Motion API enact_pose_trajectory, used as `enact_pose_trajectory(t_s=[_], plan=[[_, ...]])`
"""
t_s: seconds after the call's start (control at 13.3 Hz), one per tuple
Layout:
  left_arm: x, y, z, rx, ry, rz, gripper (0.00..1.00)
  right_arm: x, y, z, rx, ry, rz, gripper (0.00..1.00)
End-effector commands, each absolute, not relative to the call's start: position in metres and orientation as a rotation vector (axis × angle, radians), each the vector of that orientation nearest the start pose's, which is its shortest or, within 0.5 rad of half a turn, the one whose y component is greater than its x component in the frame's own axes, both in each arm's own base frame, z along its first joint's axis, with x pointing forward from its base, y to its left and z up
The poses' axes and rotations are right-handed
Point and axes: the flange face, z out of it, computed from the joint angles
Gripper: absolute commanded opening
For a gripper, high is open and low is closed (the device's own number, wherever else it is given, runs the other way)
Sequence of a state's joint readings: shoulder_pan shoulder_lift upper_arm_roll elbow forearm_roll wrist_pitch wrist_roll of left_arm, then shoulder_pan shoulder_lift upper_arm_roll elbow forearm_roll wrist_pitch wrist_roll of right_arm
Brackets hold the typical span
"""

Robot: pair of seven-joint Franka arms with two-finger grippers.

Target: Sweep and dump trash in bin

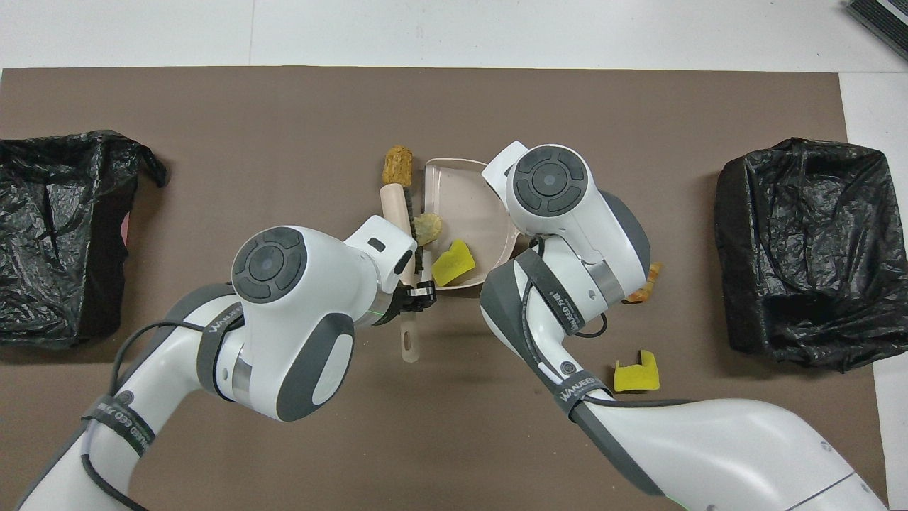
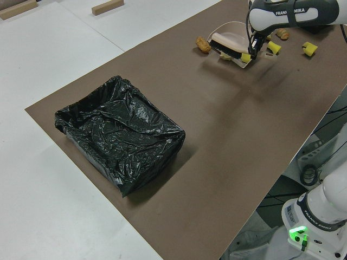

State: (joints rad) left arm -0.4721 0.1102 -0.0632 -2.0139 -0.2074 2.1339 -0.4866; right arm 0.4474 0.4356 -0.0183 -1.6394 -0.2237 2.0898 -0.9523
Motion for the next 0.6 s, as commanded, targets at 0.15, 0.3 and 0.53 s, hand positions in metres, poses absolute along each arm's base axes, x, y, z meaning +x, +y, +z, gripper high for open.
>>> enact_pose_trajectory(t_s=[0.15, 0.3, 0.53], plan=[[0.492, -0.298, 0.373, -3.226, 0.050, 0.202, 0.00, 0.621, 0.266, 0.362, -2.406, -2.301, 0.064, 0.00], [0.476, -0.314, 0.369, -3.217, 0.222, 0.211, 0.00, 0.622, 0.259, 0.360, -2.414, -2.287, 0.076, 0.00], [0.455, -0.343, 0.369, -3.220, 0.339, 0.211, 0.00, 0.622, 0.256, 0.357, -2.413, -2.285, 0.083, 0.00]])
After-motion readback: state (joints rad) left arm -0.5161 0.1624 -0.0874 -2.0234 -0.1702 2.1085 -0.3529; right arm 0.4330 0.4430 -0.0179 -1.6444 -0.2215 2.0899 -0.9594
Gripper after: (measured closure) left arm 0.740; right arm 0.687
